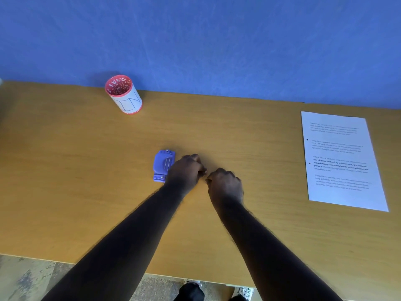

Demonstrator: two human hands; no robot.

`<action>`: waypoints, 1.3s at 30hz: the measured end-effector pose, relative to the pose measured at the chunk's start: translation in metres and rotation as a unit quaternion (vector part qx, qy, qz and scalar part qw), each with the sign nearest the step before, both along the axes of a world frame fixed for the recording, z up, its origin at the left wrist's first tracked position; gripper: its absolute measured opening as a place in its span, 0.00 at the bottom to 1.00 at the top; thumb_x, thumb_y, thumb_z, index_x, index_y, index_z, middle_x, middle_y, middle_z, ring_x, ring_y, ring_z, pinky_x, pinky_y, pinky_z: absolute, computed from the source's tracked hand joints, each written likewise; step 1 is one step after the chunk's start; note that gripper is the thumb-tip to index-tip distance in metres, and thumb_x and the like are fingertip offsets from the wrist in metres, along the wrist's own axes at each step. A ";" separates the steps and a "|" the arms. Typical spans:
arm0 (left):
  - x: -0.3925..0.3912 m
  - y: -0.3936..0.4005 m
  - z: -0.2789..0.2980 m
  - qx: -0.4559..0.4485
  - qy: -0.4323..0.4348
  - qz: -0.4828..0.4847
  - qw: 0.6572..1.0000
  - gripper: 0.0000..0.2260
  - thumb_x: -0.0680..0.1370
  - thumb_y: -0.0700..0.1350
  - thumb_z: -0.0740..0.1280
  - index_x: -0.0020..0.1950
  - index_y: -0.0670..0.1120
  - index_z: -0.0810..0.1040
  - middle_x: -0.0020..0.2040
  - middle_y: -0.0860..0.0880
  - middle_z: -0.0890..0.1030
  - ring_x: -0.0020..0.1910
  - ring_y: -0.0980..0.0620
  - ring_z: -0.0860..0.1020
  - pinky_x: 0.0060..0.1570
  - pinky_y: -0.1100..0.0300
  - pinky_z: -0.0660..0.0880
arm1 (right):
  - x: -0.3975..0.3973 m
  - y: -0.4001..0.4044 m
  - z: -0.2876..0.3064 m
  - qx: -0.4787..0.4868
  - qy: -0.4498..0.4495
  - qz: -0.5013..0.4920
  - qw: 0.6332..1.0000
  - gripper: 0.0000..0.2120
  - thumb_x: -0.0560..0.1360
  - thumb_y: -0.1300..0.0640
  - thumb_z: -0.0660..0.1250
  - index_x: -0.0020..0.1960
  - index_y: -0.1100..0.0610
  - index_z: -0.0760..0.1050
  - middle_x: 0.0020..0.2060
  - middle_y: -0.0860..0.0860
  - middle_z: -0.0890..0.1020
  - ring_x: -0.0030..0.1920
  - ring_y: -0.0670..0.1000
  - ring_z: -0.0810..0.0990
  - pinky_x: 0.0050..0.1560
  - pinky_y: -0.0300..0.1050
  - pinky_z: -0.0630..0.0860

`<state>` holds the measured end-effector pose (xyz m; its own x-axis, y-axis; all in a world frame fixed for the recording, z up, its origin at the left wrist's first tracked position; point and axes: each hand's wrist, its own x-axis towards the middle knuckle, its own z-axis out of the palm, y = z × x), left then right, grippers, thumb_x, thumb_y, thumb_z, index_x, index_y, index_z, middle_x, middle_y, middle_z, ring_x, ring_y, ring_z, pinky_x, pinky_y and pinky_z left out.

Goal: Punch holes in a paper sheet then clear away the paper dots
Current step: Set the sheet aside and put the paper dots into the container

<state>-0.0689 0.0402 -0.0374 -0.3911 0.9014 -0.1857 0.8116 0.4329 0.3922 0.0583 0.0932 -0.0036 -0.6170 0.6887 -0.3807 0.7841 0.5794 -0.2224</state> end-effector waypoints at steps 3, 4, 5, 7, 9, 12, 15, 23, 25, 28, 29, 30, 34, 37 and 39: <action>0.000 0.002 -0.001 -0.004 0.002 0.013 1.000 0.07 0.77 0.49 0.68 0.53 0.51 0.83 0.49 0.53 0.78 0.48 0.53 0.77 0.44 0.54 0.78 | -0.009 0.002 0.007 -0.005 -0.031 -0.013 0.999 0.11 0.81 0.57 0.65 0.61 0.59 0.75 0.52 0.55 0.81 0.51 0.53 0.81 0.52 0.50 0.81; 0.001 0.003 0.000 -0.001 0.004 0.012 1.000 0.07 0.77 0.48 0.68 0.52 0.51 0.84 0.49 0.53 0.78 0.48 0.53 0.77 0.43 0.54 0.77 | -0.012 0.003 0.008 -0.006 -0.036 -0.018 0.999 0.10 0.80 0.58 0.65 0.61 0.59 0.75 0.52 0.55 0.82 0.51 0.53 0.81 0.51 0.50 0.82; 0.002 0.004 0.000 0.001 0.007 0.009 1.000 0.07 0.77 0.46 0.67 0.52 0.51 0.84 0.48 0.53 0.78 0.49 0.53 0.77 0.42 0.55 0.76 | -0.014 0.004 0.009 -0.006 -0.040 -0.020 0.999 0.10 0.80 0.59 0.66 0.60 0.59 0.75 0.52 0.55 0.82 0.51 0.53 0.81 0.50 0.50 0.82; 0.005 0.007 0.003 0.002 0.021 -0.002 1.000 0.07 0.78 0.44 0.65 0.51 0.49 0.83 0.48 0.52 0.78 0.49 0.52 0.76 0.38 0.57 0.71 | -0.018 0.004 0.010 -0.010 -0.042 -0.025 0.999 0.10 0.79 0.60 0.66 0.60 0.59 0.75 0.51 0.54 0.82 0.51 0.53 0.81 0.49 0.50 0.83; 0.008 0.010 0.007 -0.004 0.044 -0.016 0.999 0.08 0.79 0.42 0.63 0.51 0.47 0.82 0.49 0.50 0.78 0.49 0.50 0.76 0.37 0.56 0.69 | -0.020 0.005 0.011 -0.015 -0.041 -0.031 0.999 0.10 0.79 0.61 0.66 0.60 0.58 0.75 0.52 0.54 0.82 0.52 0.53 0.81 0.49 0.49 0.82; 0.009 0.012 0.007 -0.006 0.063 -0.035 0.997 0.09 0.78 0.40 0.62 0.51 0.46 0.82 0.49 0.48 0.78 0.49 0.48 0.77 0.40 0.51 0.75 | -0.021 0.004 0.010 -0.018 -0.044 -0.040 0.998 0.11 0.79 0.61 0.66 0.61 0.59 0.75 0.53 0.55 0.81 0.53 0.53 0.81 0.48 0.48 0.82; 0.009 0.011 0.007 -0.006 0.067 -0.047 0.997 0.08 0.78 0.40 0.63 0.51 0.45 0.81 0.49 0.48 0.78 0.48 0.48 0.76 0.41 0.52 0.75 | -0.021 0.002 0.009 -0.015 -0.050 -0.036 0.998 0.11 0.79 0.61 0.66 0.61 0.58 0.75 0.54 0.55 0.81 0.54 0.53 0.81 0.49 0.49 0.82; 0.013 0.007 0.003 -0.003 0.090 -0.066 0.994 0.07 0.78 0.40 0.65 0.54 0.45 0.78 0.50 0.48 0.77 0.48 0.50 0.76 0.38 0.57 0.70 | -0.017 -0.002 0.004 0.014 -0.042 -0.010 0.999 0.10 0.79 0.59 0.65 0.61 0.56 0.74 0.54 0.54 0.80 0.54 0.52 0.79 0.46 0.47 0.79; 0.015 0.006 0.004 -0.005 0.097 -0.066 0.993 0.07 0.78 0.40 0.65 0.55 0.44 0.77 0.51 0.47 0.76 0.49 0.49 0.76 0.38 0.57 0.70 | -0.016 -0.002 0.002 0.017 -0.031 -0.008 0.999 0.10 0.80 0.59 0.64 0.61 0.56 0.74 0.54 0.54 0.80 0.54 0.52 0.79 0.46 0.46 0.78; 0.017 0.004 0.006 -0.008 0.116 -0.073 0.991 0.07 0.77 0.39 0.64 0.54 0.42 0.76 0.51 0.46 0.77 0.49 0.48 0.76 0.36 0.57 0.69 | -0.013 0.000 0.000 0.015 -0.017 -0.009 1.000 0.09 0.80 0.57 0.64 0.60 0.55 0.74 0.53 0.53 0.80 0.53 0.52 0.79 0.47 0.46 0.79; 0.017 0.003 0.005 -0.013 0.125 -0.079 0.989 0.07 0.77 0.39 0.65 0.54 0.42 0.76 0.51 0.45 0.77 0.49 0.48 0.77 0.35 0.56 0.69 | -0.012 0.001 -0.001 0.013 -0.014 -0.012 1.000 0.09 0.80 0.57 0.64 0.60 0.55 0.74 0.52 0.53 0.81 0.52 0.51 0.80 0.48 0.46 0.80; 0.018 0.002 0.005 -0.019 0.134 -0.087 0.987 0.07 0.76 0.39 0.66 0.54 0.42 0.76 0.50 0.45 0.78 0.48 0.47 0.77 0.34 0.56 0.68 | -0.011 0.003 -0.002 0.009 -0.013 -0.016 1.000 0.09 0.81 0.56 0.63 0.59 0.55 0.75 0.52 0.52 0.81 0.51 0.51 0.80 0.48 0.46 0.81; 0.020 0.002 0.000 -0.030 0.172 -0.099 0.980 0.10 0.72 0.39 0.72 0.51 0.41 0.77 0.46 0.44 0.79 0.42 0.47 0.78 0.30 0.57 0.65 | -0.008 0.010 -0.003 -0.013 -0.008 -0.042 0.999 0.10 0.82 0.54 0.61 0.59 0.55 0.77 0.50 0.52 0.82 0.49 0.51 0.81 0.45 0.46 0.81; 0.017 0.004 -0.004 -0.010 0.166 -0.081 0.983 0.09 0.75 0.41 0.70 0.53 0.41 0.77 0.47 0.44 0.79 0.44 0.47 0.78 0.31 0.57 0.68 | 0.000 0.018 -0.004 -0.042 0.017 -0.090 0.995 0.13 0.81 0.49 0.60 0.56 0.54 0.79 0.47 0.51 0.83 0.44 0.50 0.82 0.43 0.46 0.82; 0.015 0.000 -0.003 0.018 0.134 -0.054 0.989 0.06 0.78 0.43 0.67 0.53 0.43 0.76 0.48 0.46 0.79 0.45 0.48 0.78 0.33 0.55 0.73 | 0.006 0.024 -0.005 -0.069 0.052 -0.125 0.988 0.13 0.80 0.47 0.61 0.54 0.53 0.80 0.43 0.49 0.83 0.40 0.49 0.81 0.41 0.47 0.83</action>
<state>-0.0540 0.0406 -0.0402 -0.3226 0.9449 -0.0563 0.9294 0.3275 0.1705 0.0645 0.1174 -0.0083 -0.4756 0.7701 -0.4251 0.8671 0.3293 -0.3737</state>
